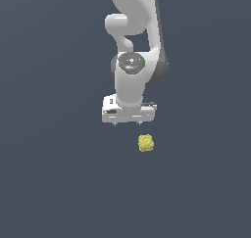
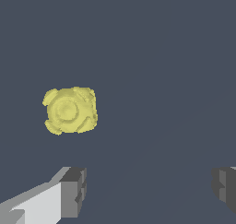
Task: Pick up the object and move it to a goal position.
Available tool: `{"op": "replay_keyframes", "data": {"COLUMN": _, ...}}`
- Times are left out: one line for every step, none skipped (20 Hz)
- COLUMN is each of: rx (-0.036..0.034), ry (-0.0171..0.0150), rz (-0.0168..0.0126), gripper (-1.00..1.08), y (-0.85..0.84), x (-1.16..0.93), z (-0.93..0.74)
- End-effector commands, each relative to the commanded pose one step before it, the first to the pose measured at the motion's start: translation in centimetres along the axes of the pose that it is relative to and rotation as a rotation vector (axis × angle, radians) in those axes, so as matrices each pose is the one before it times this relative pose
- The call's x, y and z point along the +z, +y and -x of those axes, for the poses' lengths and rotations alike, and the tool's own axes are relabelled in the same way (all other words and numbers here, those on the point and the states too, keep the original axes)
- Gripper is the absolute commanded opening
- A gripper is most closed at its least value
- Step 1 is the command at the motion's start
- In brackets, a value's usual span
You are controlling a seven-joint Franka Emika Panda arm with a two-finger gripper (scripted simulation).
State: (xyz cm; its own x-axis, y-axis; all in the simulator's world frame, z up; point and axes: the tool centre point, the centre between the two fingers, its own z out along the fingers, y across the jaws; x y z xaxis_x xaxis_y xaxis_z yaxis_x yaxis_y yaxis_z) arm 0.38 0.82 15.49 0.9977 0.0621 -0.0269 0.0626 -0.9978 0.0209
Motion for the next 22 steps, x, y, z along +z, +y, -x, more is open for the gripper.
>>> {"op": "replay_keyframes", "data": {"rx": -0.00997, "ry": 0.00215, "rz": -0.00083, "gripper": 1.0, "y": -0.881, "x": 0.618, "z": -0.47}}
{"op": "replay_keyframes", "data": {"rx": -0.00483, "ry": 0.00161, "rz": -0.00055, "gripper": 1.0, "y": -0.451, "x": 0.324, "z": -0.262}}
{"op": "replay_keyframes", "data": {"rx": -0.00541, "ry": 0.00179, "rz": -0.00068, "gripper": 1.0, "y": -0.508, "x": 0.365, "z": -0.287}}
{"op": "replay_keyframes", "data": {"rx": -0.00592, "ry": 0.00195, "rz": -0.00085, "gripper": 1.0, "y": -0.563, "x": 0.409, "z": -0.311}}
{"op": "replay_keyframes", "data": {"rx": -0.00644, "ry": 0.00214, "rz": -0.00108, "gripper": 1.0, "y": -0.622, "x": 0.454, "z": -0.332}}
{"op": "replay_keyframes", "data": {"rx": -0.00696, "ry": 0.00234, "rz": -0.00136, "gripper": 1.0, "y": -0.683, "x": 0.501, "z": -0.352}}
{"op": "replay_keyframes", "data": {"rx": -0.00713, "ry": 0.00241, "rz": -0.00159, "gripper": 1.0, "y": -0.71, "x": 0.523, "z": -0.352}}
{"op": "replay_keyframes", "data": {"rx": -0.00652, "ry": 0.00222, "rz": -0.00163, "gripper": 1.0, "y": -0.66, "x": 0.49, "z": -0.315}}
{"op": "replay_keyframes", "data": {"rx": -0.00586, "ry": 0.00201, "rz": -0.00162, "gripper": 1.0, "y": -0.604, "x": 0.454, "z": -0.28}}
{"op": "replay_keyframes", "data": {"rx": -0.00525, "ry": 0.00181, "rz": -0.00158, "gripper": 1.0, "y": -0.549, "x": 0.415, "z": -0.246}}
{"op": "replay_keyframes", "data": {"rx": -0.00463, "ry": 0.0016, "rz": -0.00149, "gripper": 1.0, "y": -0.492, "x": 0.375, "z": -0.214}}
{"op": "replay_keyframes", "data": {"rx": -0.00412, "ry": 0.00143, "rz": -0.00141, "gripper": 1.0, "y": -0.439, "x": 0.332, "z": -0.184}}
{"op": "replay_keyframes", "data": {"rx": -0.00344, "ry": 0.0012, "rz": -0.00124, "gripper": 1.0, "y": -0.375, "x": 0.292, "z": -0.157}}
{"op": "replay_keyframes", "data": {"rx": -0.00301, "ry": 0.00105, "rz": -0.00113, "gripper": 1.0, "y": -0.326, "x": 0.246, "z": -0.13}}
{"op": "replay_keyframes", "data": {"rx": -0.00237, "ry": 0.00083, "rz": -0.00092, "gripper": 1.0, "y": -0.262, "x": 0.204, "z": -0.105}}
{"op": "replay_keyframes", "data": {"rx": -0.00183, "ry": 0.00064, "rz": -0.00073, "gripper": 1.0, "y": -0.204, "x": 0.16, "z": -0.08}}
{"op": "replay_keyframes", "data": {"rx": -0.00136, "ry": 0.00048, "rz": -0.00055, "gripper": 1.0, "y": -0.149, "x": 0.113, "z": -0.057}}
{"op": "replay_keyframes", "data": {"rx": -0.00086, "ry": 0.0003, "rz": -0.00035, "gripper": 1.0, "y": -0.092, "x": 0.067, "z": -0.034}}
{"op": "replay_keyframes", "data": {"rx": 0.0, "ry": 0.0, "rz": 0.0, "gripper": 1.0, "y": -0.013, "x": 0.029, "z": -0.012}}
{"op": "replay_keyframes", "data": {"rx": 0.00017, "ry": -0.00166, "rz": 0.00026, "gripper": 1.0, "y": 0.081, "x": -0.084, "z": 0.106}}
{"op": "replay_keyframes", "data": {"rx": 0.0, "ry": 0.0, "rz": 0.0, "gripper": 1.0, "y": -0.001, "x": 0.042, "z": 0.0}}
{"op": "replay_keyframes", "data": {"rx": 0.0, "ry": 0.0, "rz": 0.0, "gripper": 1.0, "y": -0.002, "x": 0.126, "z": 0.0}}
